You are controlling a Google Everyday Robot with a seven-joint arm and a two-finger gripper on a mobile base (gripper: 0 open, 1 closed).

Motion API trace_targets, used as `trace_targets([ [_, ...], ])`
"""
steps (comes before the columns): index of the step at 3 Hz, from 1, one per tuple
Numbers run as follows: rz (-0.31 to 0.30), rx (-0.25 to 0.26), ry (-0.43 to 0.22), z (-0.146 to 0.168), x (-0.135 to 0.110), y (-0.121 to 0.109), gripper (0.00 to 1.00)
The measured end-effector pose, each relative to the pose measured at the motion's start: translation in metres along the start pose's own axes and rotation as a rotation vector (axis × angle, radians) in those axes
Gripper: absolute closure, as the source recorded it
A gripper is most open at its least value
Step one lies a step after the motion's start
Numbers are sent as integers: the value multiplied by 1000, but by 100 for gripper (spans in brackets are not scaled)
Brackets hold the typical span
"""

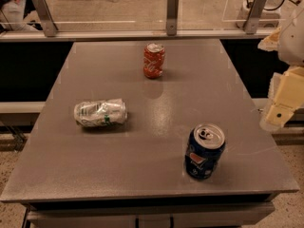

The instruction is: Pick pepsi can

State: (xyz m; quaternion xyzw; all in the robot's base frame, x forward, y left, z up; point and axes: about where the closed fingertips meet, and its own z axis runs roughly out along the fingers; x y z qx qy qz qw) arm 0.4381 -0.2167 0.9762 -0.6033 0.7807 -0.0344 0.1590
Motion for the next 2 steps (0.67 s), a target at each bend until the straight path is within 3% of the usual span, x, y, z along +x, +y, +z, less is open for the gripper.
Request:
trace_targets([
  [1, 0, 0, 0, 0, 0, 0, 0],
  [2, 0, -31, -9, 10, 1, 3, 0],
])
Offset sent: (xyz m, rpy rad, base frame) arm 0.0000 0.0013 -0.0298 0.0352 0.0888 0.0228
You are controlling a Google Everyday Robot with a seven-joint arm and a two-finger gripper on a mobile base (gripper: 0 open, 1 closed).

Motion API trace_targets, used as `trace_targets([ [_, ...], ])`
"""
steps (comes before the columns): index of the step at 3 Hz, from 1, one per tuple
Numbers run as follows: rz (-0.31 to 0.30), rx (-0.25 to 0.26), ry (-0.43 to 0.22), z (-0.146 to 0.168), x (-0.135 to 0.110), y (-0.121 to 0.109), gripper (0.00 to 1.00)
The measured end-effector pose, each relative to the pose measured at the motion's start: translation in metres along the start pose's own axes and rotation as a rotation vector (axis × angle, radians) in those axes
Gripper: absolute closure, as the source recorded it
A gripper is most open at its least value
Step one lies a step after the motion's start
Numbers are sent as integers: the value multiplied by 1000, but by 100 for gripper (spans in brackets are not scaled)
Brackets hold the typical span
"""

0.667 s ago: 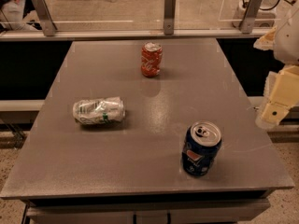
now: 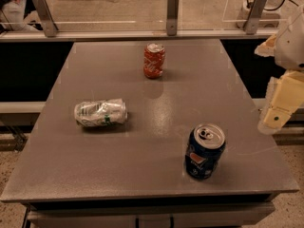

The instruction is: Pick pepsi can

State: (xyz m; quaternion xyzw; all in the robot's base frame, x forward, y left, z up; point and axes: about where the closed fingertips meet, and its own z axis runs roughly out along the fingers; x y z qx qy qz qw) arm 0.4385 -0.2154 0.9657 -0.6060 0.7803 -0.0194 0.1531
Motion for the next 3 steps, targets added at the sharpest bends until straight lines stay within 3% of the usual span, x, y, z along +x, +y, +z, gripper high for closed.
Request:
trace_targets([
  [1, -82, -106, -91, 38, -22, 25, 0],
  [2, -200, -200, -249, 59, -61, 62, 0],
  [3, -227, -211, -292, 55, -72, 69, 0],
])
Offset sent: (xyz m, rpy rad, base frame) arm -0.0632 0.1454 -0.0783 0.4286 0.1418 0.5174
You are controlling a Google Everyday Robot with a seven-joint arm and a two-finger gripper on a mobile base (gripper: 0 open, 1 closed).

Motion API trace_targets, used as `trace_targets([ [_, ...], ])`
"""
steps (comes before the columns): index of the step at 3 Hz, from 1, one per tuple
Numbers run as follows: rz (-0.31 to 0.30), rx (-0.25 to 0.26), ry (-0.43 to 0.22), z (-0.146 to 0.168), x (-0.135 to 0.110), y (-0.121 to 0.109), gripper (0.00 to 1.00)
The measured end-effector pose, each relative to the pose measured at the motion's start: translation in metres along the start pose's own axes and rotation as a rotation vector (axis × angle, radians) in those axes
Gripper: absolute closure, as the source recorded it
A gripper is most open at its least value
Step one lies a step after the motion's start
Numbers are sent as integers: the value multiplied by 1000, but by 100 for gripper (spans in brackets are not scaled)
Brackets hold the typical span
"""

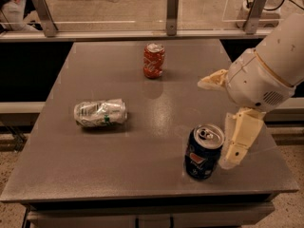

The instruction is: Pick pepsi can

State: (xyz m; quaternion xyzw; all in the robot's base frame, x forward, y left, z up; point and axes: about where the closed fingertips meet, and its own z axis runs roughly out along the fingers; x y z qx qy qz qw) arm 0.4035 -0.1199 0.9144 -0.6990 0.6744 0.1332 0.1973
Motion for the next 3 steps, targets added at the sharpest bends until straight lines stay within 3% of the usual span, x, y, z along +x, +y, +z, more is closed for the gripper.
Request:
trace_targets([
  [1, -1, -9, 39, 3, 0, 4, 0],
  [2, 7, -63, 82, 18, -1, 14, 0],
  [3, 9, -68, 86, 20, 0, 15, 0],
])
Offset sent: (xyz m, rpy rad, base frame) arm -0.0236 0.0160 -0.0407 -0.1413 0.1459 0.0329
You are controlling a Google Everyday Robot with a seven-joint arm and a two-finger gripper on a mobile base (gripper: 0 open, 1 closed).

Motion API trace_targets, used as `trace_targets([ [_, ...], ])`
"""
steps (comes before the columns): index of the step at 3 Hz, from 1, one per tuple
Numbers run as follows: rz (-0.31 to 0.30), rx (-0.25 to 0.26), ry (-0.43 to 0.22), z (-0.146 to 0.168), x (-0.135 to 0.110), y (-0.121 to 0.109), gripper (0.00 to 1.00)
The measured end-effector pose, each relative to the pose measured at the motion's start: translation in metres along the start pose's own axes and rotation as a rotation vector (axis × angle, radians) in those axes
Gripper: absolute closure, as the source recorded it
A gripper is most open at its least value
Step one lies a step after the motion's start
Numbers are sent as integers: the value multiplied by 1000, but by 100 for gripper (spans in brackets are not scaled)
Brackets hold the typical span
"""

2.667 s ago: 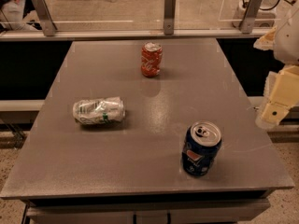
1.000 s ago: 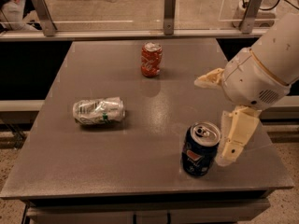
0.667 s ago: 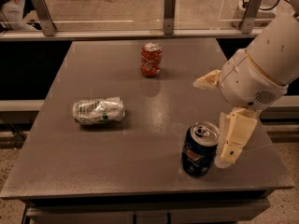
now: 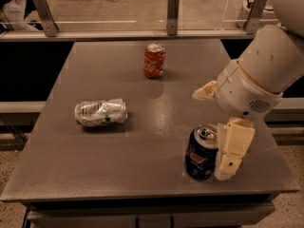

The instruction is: Pick pepsi can

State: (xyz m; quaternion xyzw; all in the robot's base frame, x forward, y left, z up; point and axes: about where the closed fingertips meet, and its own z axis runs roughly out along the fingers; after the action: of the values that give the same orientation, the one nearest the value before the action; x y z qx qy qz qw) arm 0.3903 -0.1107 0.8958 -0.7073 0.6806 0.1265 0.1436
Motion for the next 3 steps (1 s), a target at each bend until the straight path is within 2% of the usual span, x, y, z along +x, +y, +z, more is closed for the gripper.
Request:
trace_targets([
  [1, -2, 8, 1, -2, -1, 0, 17],
  [2, -3, 14, 2, -3, -3, 0, 40],
  [3, -14, 18, -28, -8, -4, 2, 64],
])
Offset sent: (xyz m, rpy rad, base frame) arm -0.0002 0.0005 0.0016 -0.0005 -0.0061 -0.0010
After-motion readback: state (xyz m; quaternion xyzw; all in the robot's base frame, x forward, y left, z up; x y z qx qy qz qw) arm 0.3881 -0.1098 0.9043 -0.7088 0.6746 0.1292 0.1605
